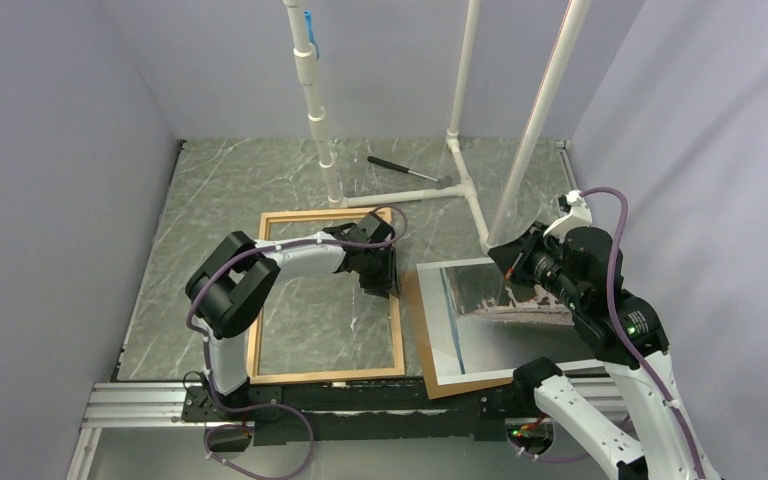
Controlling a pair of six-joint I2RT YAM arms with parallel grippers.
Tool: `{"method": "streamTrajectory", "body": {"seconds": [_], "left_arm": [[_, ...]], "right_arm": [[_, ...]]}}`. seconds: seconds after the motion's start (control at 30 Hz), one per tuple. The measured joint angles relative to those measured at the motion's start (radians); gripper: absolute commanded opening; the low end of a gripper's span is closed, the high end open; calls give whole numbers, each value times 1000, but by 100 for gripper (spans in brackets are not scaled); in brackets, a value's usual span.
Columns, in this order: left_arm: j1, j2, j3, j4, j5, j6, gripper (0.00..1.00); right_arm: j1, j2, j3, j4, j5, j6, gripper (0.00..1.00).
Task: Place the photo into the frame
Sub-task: Move the photo frame to the center of the board.
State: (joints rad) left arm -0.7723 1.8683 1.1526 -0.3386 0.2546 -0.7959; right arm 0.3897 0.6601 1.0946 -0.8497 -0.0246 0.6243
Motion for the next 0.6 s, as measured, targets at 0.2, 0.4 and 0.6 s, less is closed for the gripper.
{"method": "streamTrajectory", "body": {"seconds": [0.2,0.4,0.6], "left_arm": [[-32,10,33,-22,-19,3,22],[-38,10,34,-23,-19,-2,30],[-44,5,34,-19,-16,-3,56]], "right_arm": [[0,1,0,-8,2,-2,0],[0,2,0,-11,2,-4,0],[0,6,0,-10,-1,-5,0]]}}
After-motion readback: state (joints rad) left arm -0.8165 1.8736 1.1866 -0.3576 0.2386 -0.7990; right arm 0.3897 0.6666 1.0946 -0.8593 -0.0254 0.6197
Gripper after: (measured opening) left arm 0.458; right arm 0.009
